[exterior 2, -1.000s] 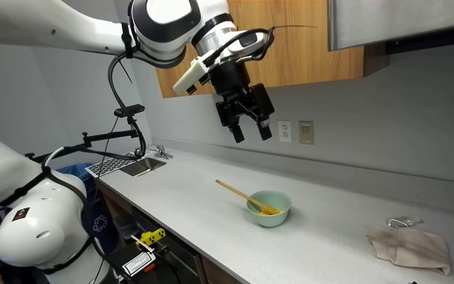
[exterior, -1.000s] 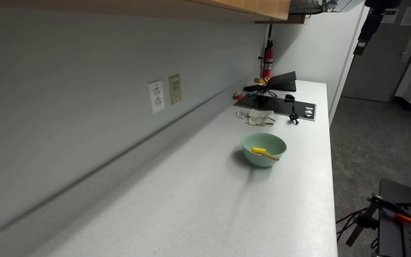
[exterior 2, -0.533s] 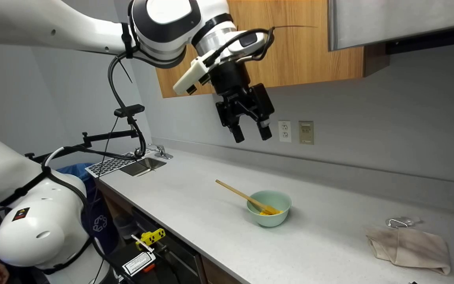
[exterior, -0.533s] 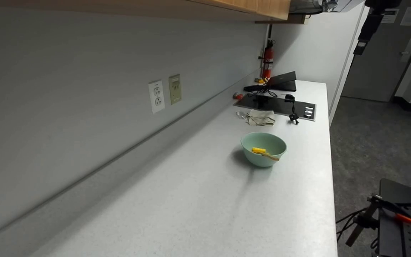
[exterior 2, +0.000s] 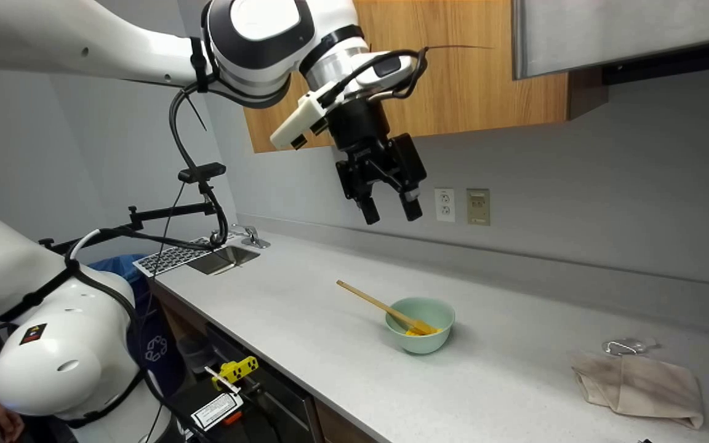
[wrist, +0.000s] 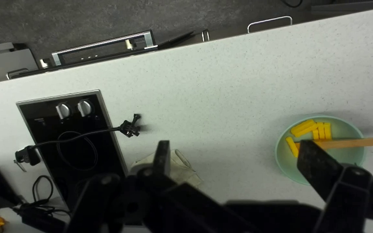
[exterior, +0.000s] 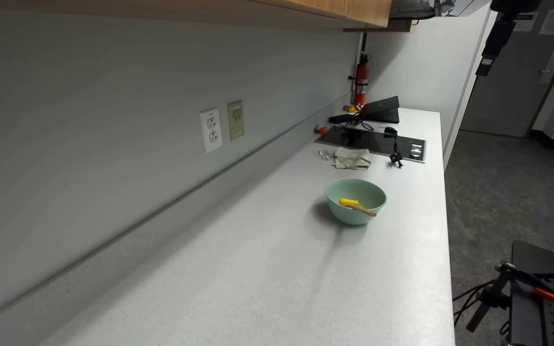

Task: Use the wooden spatula to stir the contents in the green bowl

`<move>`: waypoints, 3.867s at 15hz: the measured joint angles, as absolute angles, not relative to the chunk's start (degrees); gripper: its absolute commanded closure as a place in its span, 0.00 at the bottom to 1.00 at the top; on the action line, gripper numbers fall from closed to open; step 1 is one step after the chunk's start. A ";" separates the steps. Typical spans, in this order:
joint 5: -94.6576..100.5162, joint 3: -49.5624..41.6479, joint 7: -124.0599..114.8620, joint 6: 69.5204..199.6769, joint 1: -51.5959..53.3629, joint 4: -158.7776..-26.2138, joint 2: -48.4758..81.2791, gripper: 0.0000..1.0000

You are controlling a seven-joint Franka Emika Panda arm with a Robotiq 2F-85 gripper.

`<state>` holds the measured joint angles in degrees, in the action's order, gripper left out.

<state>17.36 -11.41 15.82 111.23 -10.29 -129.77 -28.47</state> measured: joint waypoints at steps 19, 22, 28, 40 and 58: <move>2.85 2.06 -3.42 110.62 -0.97 -137.71 -26.20 0.00; 0.81 3.13 -4.76 111.19 0.10 -137.72 -25.15 0.00; 0.84 2.89 -4.76 111.19 0.09 -137.75 -25.08 0.00; -4.60 3.13 -26.60 121.98 -0.05 -138.06 -14.23 0.00; -18.93 3.25 -38.69 128.41 0.85 -136.79 -3.98 0.00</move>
